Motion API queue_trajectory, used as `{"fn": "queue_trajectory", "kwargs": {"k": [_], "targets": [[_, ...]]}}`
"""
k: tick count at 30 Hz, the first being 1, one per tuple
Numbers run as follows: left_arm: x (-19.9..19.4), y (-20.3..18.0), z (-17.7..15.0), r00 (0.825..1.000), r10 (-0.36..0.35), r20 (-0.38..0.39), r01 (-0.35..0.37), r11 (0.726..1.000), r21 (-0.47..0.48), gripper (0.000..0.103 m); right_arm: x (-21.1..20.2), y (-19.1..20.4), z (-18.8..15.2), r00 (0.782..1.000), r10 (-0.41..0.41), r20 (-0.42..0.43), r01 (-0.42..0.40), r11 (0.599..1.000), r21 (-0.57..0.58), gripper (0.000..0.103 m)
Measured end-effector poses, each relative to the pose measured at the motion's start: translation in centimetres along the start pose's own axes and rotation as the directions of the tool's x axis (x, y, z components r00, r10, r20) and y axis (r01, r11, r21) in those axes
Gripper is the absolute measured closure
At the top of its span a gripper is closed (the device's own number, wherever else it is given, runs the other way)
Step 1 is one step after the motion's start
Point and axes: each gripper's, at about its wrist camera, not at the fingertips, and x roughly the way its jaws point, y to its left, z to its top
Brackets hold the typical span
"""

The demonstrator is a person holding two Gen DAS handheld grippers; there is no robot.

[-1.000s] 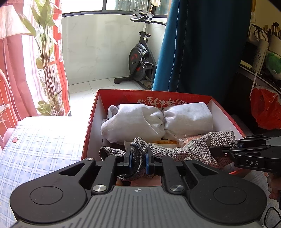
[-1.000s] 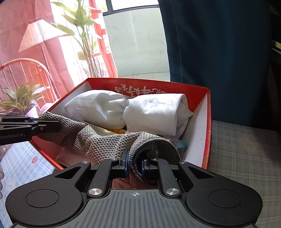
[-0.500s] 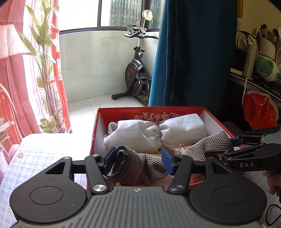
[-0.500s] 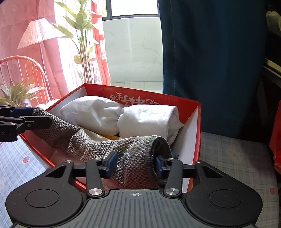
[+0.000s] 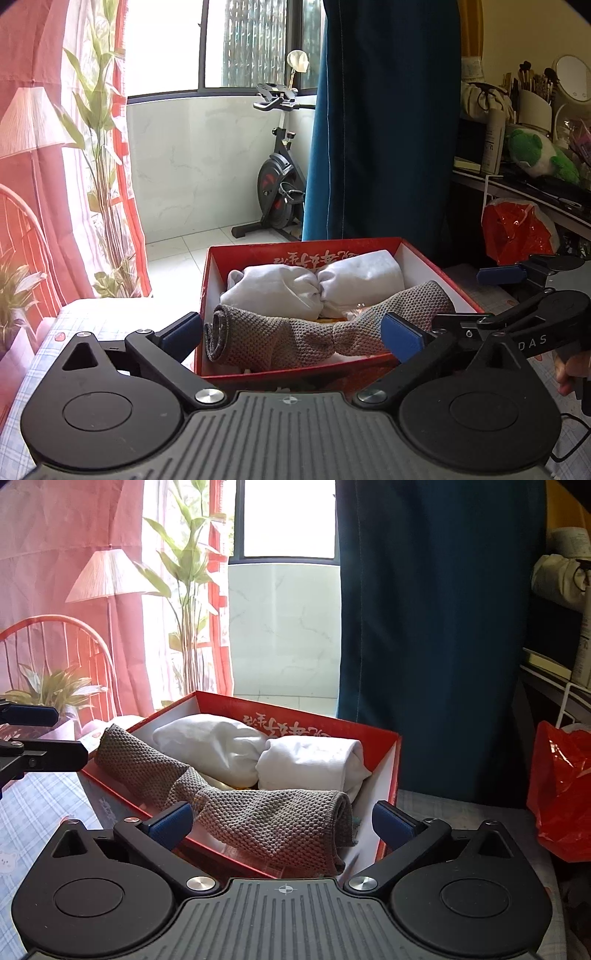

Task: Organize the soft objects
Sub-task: 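Lower the rolled towel into the box and open both grippers, then move both grippers down to the black eye mask on the table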

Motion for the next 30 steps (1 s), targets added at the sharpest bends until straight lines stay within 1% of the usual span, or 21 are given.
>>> {"fn": "queue_trajectory", "kwargs": {"k": [2,6,9,11,15,18,26,30], "targets": [[-0.6,-0.1,-0.5,1.000,0.019,0.004,-0.019,1.000,-0.002,0.000,-0.7,0.4,-0.5,1.000,0.004,0.025,-0.004,1.000,-0.016,0.000],[-1.4,0.3,-1.6,1.000,0.025,0.005,-0.025,0.998,-0.052,0.000,-2.0,1.1,-1.7,0.998,0.007,0.065,-0.006,1.000,-0.013,0.000],[-1.7,0.5,-2.5,0.999,0.039,0.001,-0.039,0.997,-0.072,0.000,-2.8,1.6,-2.9,0.996,-0.009,0.092,0.010,1.000,-0.002,0.000],[-1.8,0.7,-3.2,0.999,0.044,-0.005,-0.044,0.996,-0.079,0.000,-3.1,2.0,-3.8,0.995,-0.016,0.096,0.016,1.000,0.001,0.000],[-1.5,1.0,-4.7,0.998,0.049,-0.033,-0.051,0.995,-0.089,0.000,-3.0,2.7,-5.5,0.997,-0.001,0.075,0.000,1.000,0.010,0.000],[-1.2,1.3,-6.0,0.997,0.050,-0.057,-0.056,0.994,-0.098,0.000,-2.5,3.3,-6.7,0.999,0.012,0.042,-0.012,1.000,0.007,0.000],[-0.2,1.9,-9.3,0.991,0.048,-0.124,-0.063,0.991,-0.122,0.000,-0.7,3.8,-10.4,0.998,0.017,-0.054,-0.015,0.999,0.038,0.000],[0.1,2.0,-10.7,0.987,0.048,-0.151,-0.068,0.989,-0.130,0.000,-0.4,3.5,-12.0,0.997,0.013,-0.081,-0.008,0.998,0.064,0.000]]}}
